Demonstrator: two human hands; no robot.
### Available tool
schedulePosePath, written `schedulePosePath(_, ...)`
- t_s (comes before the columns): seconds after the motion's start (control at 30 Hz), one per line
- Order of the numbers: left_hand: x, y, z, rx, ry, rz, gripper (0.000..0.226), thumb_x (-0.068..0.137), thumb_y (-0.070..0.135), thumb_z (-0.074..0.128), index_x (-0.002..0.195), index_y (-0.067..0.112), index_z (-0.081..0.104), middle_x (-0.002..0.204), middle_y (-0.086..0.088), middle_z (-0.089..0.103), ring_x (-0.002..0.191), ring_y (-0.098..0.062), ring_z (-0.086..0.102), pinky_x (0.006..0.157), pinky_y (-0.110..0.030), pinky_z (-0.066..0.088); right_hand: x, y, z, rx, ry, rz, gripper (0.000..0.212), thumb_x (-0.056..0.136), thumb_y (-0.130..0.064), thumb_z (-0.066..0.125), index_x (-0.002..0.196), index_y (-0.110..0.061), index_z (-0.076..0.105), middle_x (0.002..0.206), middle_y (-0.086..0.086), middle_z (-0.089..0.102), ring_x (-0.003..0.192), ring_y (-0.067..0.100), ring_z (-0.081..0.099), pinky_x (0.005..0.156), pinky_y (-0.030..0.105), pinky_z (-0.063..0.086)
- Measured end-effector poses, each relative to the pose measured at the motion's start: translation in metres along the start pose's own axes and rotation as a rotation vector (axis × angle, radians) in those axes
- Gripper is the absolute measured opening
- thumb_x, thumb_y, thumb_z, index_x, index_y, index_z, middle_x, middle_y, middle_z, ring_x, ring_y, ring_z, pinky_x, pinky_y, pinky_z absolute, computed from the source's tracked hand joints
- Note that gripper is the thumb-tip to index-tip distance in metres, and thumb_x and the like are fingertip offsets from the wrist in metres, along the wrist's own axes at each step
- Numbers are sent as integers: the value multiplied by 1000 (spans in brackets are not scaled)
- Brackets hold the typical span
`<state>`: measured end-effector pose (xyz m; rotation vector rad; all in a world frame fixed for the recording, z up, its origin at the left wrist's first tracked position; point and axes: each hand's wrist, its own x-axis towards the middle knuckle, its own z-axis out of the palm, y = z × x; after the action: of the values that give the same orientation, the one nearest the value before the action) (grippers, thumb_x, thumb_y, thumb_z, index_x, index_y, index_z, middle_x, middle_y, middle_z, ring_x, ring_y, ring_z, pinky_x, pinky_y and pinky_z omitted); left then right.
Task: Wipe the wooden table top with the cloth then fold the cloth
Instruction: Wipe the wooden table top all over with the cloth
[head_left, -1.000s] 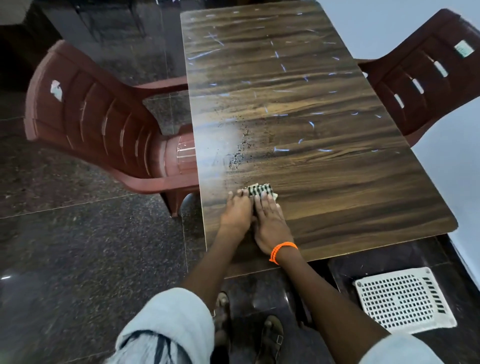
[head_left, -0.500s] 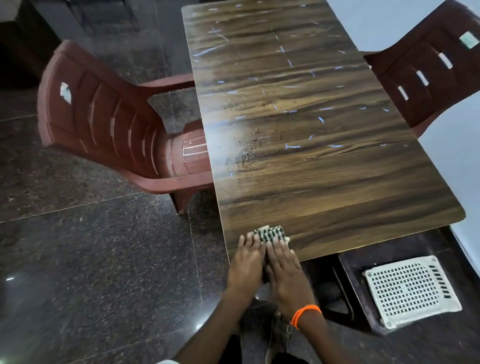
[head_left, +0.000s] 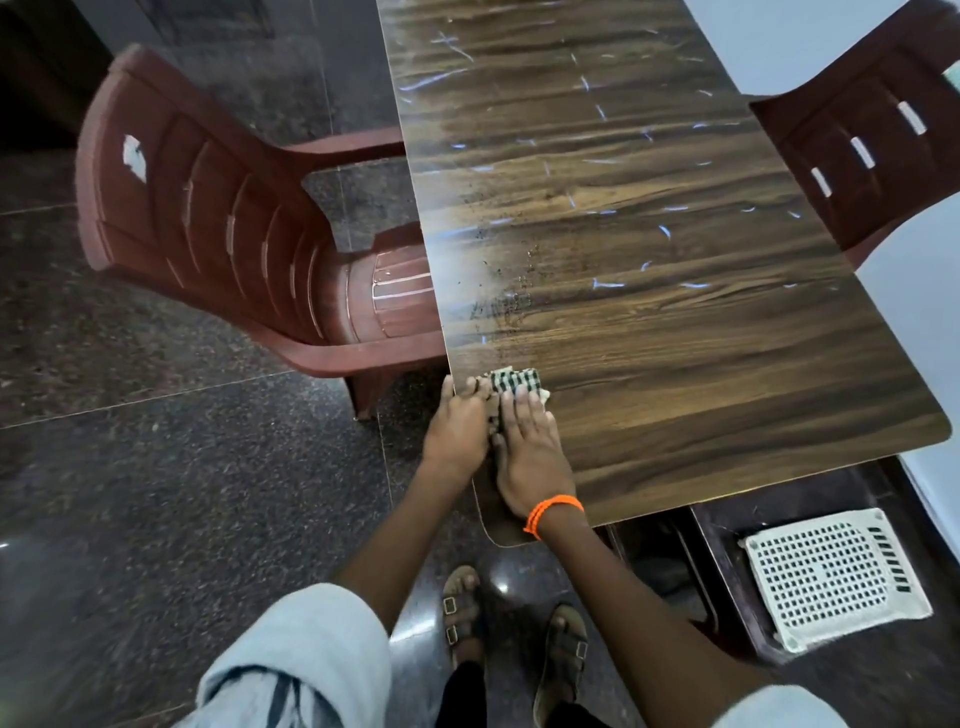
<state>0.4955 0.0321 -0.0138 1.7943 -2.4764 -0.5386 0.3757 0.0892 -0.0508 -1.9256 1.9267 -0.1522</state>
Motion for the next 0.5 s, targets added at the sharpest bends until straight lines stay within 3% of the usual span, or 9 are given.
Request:
schedulePosePath(0.17,-46,-26,8,46,-121,133,59,91,6,48,148,16,39,154,-13,38,145,-30,31,123,-46,5,-46,-22,18,14,-8,-52,59,103,-32,29,156,-16,12,165,4,4,152,18,-4,124,40,6)
schedulePosePath(0.3,-104,-15,25,-19,-30,191,50,75,5,68,125,9,65,131,-15,63,128,-32,55,114,-53,21,-103,-13,30,11,5,-66,59,102,-33,28,157,-18,12,165,1,4,152,17,0,122,39,7)
schedulePosePath(0.43,-134,11,35,-107,-55,214,48,72,10,73,120,5,68,130,-16,64,129,-32,54,111,-57,31,-139,10,28,-2,3,-56,59,102,-32,31,157,-24,9,166,-4,3,152,15,3,121,37,6)
schedulePosePath(0.5,-134,22,34,-89,-70,176,46,77,10,71,124,5,67,133,-15,62,133,-31,50,115,-53,28,-139,17,22,-16,-3,-50,59,103,-32,29,157,-25,7,166,-6,2,152,14,2,121,37,6)
